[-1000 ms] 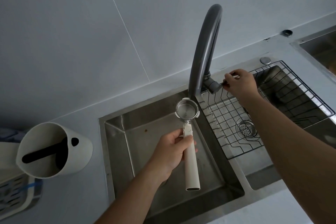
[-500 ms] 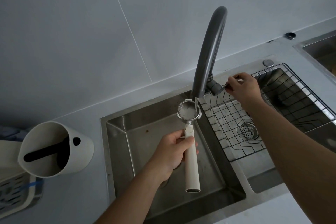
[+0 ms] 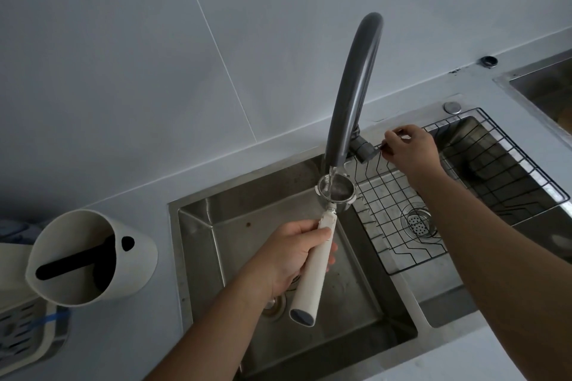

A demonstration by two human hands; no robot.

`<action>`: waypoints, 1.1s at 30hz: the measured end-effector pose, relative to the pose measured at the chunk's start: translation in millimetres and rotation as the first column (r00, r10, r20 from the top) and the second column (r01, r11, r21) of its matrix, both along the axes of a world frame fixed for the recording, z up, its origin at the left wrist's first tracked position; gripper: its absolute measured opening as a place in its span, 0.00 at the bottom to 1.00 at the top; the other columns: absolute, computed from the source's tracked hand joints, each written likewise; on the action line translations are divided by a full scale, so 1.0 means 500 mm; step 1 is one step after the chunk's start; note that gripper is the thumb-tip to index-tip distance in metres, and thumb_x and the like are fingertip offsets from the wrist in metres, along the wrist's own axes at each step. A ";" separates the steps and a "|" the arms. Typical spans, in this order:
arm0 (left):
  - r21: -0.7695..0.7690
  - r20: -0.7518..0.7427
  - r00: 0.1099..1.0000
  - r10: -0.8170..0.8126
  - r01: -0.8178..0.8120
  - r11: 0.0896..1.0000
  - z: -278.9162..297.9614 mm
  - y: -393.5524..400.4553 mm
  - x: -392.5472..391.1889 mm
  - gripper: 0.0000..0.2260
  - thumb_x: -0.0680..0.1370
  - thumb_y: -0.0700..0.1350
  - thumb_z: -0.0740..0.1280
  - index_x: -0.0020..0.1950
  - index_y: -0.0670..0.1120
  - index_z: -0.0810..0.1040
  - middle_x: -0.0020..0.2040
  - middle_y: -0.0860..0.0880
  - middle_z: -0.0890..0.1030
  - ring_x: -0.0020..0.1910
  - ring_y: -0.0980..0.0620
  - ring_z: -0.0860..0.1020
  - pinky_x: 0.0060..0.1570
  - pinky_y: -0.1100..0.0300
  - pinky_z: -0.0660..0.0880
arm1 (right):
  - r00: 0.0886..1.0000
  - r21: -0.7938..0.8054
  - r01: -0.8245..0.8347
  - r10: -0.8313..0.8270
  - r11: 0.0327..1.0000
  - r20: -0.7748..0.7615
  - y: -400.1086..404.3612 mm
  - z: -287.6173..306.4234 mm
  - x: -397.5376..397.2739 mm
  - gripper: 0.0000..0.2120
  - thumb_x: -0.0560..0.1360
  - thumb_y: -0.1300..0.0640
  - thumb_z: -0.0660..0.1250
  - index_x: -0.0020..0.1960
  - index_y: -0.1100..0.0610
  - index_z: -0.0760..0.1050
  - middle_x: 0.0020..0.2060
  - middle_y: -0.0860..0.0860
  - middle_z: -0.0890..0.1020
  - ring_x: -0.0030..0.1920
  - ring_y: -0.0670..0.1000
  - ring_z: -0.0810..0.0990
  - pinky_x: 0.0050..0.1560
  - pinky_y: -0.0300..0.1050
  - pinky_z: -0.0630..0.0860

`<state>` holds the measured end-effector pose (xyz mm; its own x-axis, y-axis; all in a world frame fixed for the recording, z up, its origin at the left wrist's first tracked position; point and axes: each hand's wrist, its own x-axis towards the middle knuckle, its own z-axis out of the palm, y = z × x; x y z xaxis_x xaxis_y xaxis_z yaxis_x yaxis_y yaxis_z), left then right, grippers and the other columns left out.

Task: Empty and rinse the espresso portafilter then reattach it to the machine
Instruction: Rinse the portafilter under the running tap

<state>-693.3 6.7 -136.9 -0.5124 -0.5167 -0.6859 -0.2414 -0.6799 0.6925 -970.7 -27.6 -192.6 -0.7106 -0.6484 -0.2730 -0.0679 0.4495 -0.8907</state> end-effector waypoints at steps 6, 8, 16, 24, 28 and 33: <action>-0.122 0.100 0.994 -0.049 0.062 0.991 -0.021 -0.002 0.017 0.06 0.75 0.40 0.69 0.45 0.49 0.85 0.38 0.46 0.84 0.35 0.50 0.80 0.41 0.53 0.77 | 1.000 0.002 -0.001 0.001 1.000 0.006 0.000 0.001 0.001 0.10 0.78 0.53 0.69 0.56 0.57 0.78 0.47 0.54 0.82 0.44 0.49 0.83 0.50 0.54 0.84; -0.134 0.108 0.993 -0.040 0.055 0.989 -0.023 -0.002 0.020 0.06 0.75 0.39 0.70 0.47 0.48 0.84 0.40 0.46 0.83 0.36 0.50 0.80 0.40 0.53 0.78 | 1.000 0.001 -0.003 0.003 1.000 0.009 0.001 0.003 0.003 0.10 0.78 0.53 0.68 0.56 0.57 0.78 0.45 0.52 0.82 0.43 0.48 0.83 0.50 0.54 0.84; -0.144 0.060 0.998 -0.004 0.013 0.990 -0.034 0.002 0.022 0.11 0.75 0.36 0.70 0.55 0.48 0.81 0.46 0.46 0.85 0.44 0.49 0.84 0.49 0.51 0.82 | 1.000 0.000 -0.010 0.010 1.000 -0.005 0.001 0.003 0.005 0.11 0.78 0.54 0.68 0.58 0.57 0.77 0.44 0.50 0.80 0.43 0.47 0.82 0.51 0.55 0.84; -0.052 -0.029 0.999 0.045 -0.047 0.998 -0.039 0.003 0.038 0.10 0.78 0.37 0.66 0.56 0.47 0.81 0.46 0.46 0.85 0.47 0.49 0.83 0.50 0.52 0.81 | 1.000 -0.004 -0.004 0.004 1.000 0.000 0.002 0.004 0.004 0.07 0.78 0.54 0.68 0.54 0.56 0.77 0.46 0.52 0.81 0.44 0.49 0.83 0.51 0.56 0.84; 0.079 -0.111 0.990 0.090 -0.082 0.994 -0.036 0.001 0.050 0.10 0.79 0.39 0.65 0.58 0.40 0.80 0.47 0.42 0.84 0.47 0.46 0.83 0.45 0.50 0.81 | 1.000 0.001 0.004 -0.004 1.000 0.003 0.002 0.005 0.005 0.07 0.78 0.54 0.68 0.54 0.55 0.77 0.51 0.56 0.82 0.48 0.53 0.84 0.52 0.56 0.84; 0.171 -0.130 0.982 0.138 -0.114 0.979 -0.026 -0.010 0.043 0.13 0.78 0.40 0.66 0.61 0.37 0.77 0.47 0.40 0.83 0.41 0.46 0.82 0.38 0.53 0.80 | 1.000 0.012 -0.002 0.003 1.000 -0.016 0.000 0.003 0.001 0.08 0.78 0.54 0.68 0.55 0.56 0.77 0.51 0.56 0.82 0.45 0.51 0.83 0.50 0.52 0.84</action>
